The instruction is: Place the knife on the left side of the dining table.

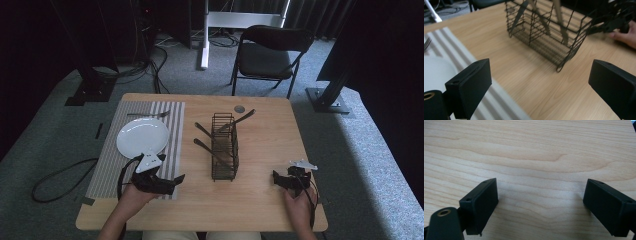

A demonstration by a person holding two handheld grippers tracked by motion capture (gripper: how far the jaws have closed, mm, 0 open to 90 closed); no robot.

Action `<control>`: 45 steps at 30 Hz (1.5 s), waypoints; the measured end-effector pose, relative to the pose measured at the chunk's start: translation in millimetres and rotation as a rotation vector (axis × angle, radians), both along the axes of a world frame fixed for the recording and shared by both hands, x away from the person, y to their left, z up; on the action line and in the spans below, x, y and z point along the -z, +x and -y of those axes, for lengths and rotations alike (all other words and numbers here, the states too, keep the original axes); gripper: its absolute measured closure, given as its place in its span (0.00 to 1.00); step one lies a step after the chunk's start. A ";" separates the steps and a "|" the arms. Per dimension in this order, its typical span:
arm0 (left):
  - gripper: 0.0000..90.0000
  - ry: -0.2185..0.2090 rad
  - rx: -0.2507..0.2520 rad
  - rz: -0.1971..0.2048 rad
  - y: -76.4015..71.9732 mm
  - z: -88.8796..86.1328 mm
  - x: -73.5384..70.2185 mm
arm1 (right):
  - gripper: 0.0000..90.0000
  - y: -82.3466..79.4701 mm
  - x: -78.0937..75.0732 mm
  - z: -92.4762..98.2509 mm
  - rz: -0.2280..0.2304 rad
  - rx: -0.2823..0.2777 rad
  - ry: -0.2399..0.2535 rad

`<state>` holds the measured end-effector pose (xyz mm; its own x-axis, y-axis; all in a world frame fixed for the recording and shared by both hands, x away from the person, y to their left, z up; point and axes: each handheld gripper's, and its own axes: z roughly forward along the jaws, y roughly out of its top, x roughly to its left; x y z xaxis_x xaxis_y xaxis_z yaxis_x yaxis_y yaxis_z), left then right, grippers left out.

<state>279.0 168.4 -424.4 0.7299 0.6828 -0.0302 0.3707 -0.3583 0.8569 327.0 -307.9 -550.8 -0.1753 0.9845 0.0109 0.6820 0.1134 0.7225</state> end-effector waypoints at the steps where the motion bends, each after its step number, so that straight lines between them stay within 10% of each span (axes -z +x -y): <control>1: 0.05 0.002 0.002 0.005 0.7 3.4 -2.2 | 0.13 0.0 0.0 0.0 0.000 0.000 0.000; 20: 0.08 -0.081 -0.017 0.050 44.1 53.7 -19.0 | 0.13 0.0 0.1 0.2 0.002 -0.002 -0.002; 32: 0.74 -0.252 -0.002 0.074 46.9 52.8 -14.0 | 0.13 0.0 0.0 0.2 0.000 -0.001 -0.002; 45: 0.92 -0.319 0.066 0.049 49.7 68.2 -22.4 | 0.13 0.0 -0.1 0.0 0.000 0.001 0.000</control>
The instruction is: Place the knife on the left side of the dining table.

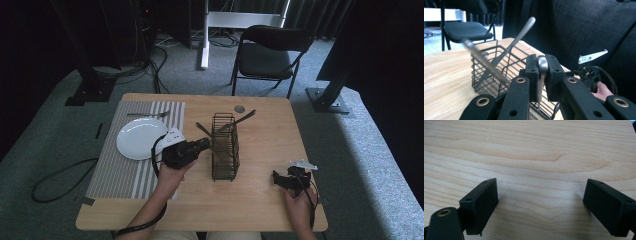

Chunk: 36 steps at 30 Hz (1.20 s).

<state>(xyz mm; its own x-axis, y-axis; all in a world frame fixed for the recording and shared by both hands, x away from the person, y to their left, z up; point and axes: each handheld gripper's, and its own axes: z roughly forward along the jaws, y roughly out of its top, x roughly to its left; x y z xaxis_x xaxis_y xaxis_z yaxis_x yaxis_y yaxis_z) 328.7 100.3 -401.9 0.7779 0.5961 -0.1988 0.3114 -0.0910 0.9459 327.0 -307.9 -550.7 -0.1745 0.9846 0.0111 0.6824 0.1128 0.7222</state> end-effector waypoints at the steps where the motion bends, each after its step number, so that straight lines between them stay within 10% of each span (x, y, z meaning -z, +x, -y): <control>1: 0.92 0.000 0.000 0.000 0.0 0.0 0.0 | 0.13 0.0 0.0 0.0 0.000 0.000 0.000; 20: 0.93 -0.009 0.004 0.169 16.5 77.5 -7.4 | 0.13 0.1 0.1 0.0 0.002 0.001 -0.001; 36: 0.93 -0.005 -0.011 0.146 17.8 78.8 -17.6 | 0.13 0.1 0.1 0.0 0.002 0.001 -0.001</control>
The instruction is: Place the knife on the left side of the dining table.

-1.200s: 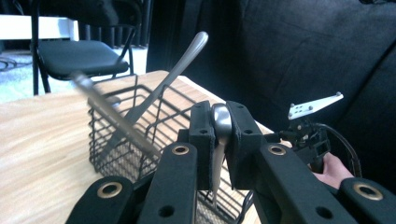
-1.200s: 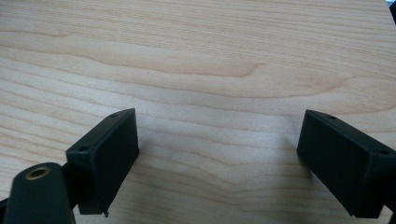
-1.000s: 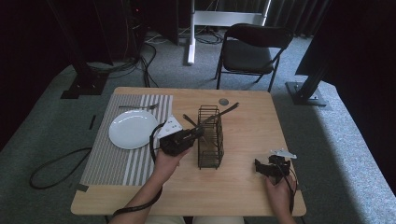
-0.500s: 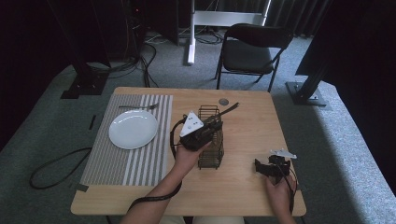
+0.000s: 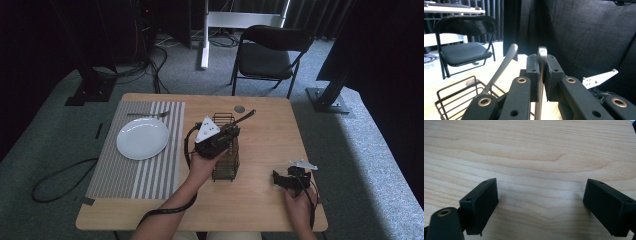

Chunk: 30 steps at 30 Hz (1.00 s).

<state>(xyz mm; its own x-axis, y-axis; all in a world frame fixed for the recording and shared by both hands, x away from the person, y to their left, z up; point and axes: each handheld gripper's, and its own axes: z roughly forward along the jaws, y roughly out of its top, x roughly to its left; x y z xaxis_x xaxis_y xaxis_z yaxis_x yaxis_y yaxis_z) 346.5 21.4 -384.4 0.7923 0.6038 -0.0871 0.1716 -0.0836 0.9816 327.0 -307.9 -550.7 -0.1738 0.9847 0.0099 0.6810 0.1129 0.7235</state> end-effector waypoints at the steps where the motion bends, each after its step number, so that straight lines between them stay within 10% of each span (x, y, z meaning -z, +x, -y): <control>1: 0.93 -0.003 0.004 0.005 -1.0 -0.6 -2.4 | 0.13 0.0 0.0 0.0 0.000 0.000 0.000; 30: 0.93 -0.018 -0.052 0.165 -53.6 -61.1 -127.4 | 0.13 0.0 0.2 -0.1 0.001 0.000 0.000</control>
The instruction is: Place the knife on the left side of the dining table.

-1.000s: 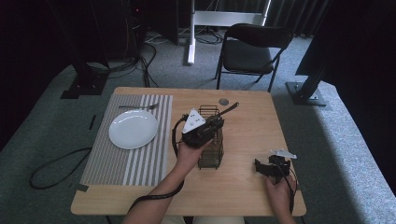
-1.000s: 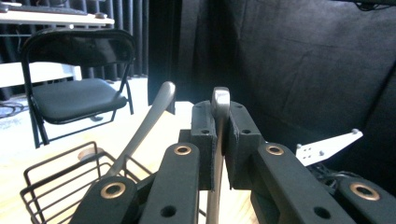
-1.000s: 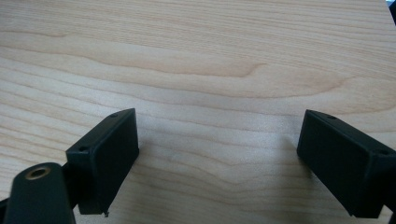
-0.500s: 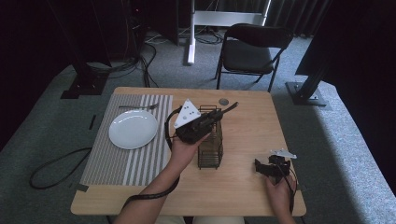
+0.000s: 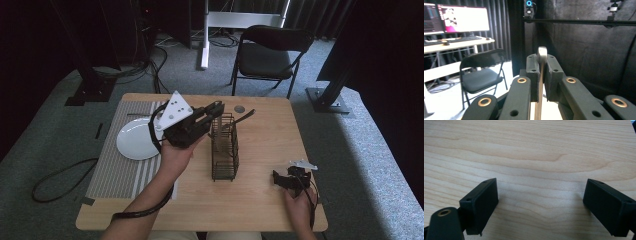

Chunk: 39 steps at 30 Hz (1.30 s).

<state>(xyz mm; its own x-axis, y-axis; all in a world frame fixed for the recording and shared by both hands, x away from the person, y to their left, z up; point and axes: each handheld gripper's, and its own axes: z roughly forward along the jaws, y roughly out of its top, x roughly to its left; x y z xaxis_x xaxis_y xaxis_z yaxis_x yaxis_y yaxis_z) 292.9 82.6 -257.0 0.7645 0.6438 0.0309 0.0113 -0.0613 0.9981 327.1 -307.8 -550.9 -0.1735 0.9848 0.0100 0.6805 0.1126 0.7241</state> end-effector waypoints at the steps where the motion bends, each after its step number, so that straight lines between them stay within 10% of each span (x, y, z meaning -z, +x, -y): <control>1: 0.93 0.004 -0.012 0.000 -1.4 -4.1 -0.8 | 0.13 0.0 0.0 0.0 0.000 0.000 0.000; 10: 0.93 -0.005 -0.115 -0.033 -5.7 -41.4 14.9 | 0.13 0.0 0.0 0.0 0.000 0.000 0.000; 39: 0.93 -0.058 -0.388 -0.216 -5.0 -116.9 145.3 | 0.13 -0.1 -0.2 0.0 -0.002 0.000 -0.001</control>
<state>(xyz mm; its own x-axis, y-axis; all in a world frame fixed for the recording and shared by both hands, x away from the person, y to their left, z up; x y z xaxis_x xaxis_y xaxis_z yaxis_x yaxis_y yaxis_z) 288.0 199.5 -402.3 0.4514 0.8800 -0.1476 0.2315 0.0443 0.9718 327.0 -307.8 -550.7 -0.1739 0.9847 0.0091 0.6819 0.1138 0.7226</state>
